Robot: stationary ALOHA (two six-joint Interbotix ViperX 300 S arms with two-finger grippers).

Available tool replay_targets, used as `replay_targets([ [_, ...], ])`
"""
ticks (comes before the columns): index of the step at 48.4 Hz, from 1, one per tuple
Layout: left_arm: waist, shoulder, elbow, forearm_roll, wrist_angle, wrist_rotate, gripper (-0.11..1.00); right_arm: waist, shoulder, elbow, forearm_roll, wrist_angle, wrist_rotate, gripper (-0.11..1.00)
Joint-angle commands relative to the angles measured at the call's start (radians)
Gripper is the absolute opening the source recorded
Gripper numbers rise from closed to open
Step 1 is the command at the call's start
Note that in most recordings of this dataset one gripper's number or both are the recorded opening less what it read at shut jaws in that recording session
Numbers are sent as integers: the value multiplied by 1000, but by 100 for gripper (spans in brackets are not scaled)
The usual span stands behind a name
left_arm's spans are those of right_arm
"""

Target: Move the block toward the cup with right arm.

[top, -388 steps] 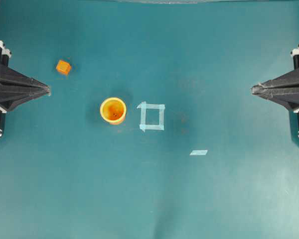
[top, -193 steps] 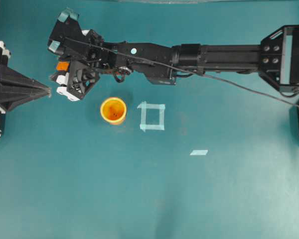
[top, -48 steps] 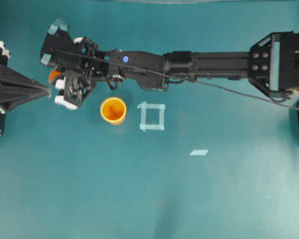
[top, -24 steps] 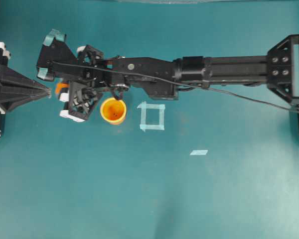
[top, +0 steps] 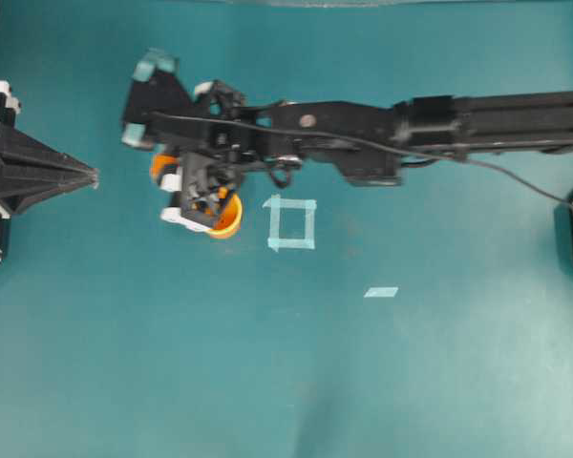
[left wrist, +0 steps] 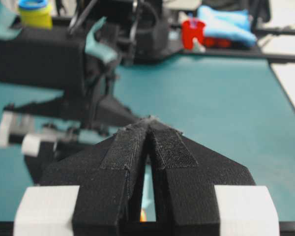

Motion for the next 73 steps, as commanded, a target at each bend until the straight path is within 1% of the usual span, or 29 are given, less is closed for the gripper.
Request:
replay_targets([
  [1, 2, 5, -29, 0, -5, -2, 1, 3, -94, 49, 6, -48, 2, 43],
  [8, 2, 5, -29, 0, -5, -2, 1, 6, -149, 146, 26, -118, 3, 43],
  [13, 2, 5, -29, 0, -5, -2, 1, 15, -184, 202, 29, -161, 15, 43],
  [25, 2, 5, -29, 0, -5, -2, 1, 44, -236, 284, 29, -181, 17, 43],
  [36, 0, 5, -28, 0, -5, -2, 1, 64, -252, 296, 29, -196, 17, 43],
  [54, 2, 5, -29, 0, -5, -2, 1, 64, -252, 296, 23, -235, 15, 43],
  [73, 2, 5, -29, 0, -5, -2, 1, 61, -252, 296, 20, -236, 15, 43],
])
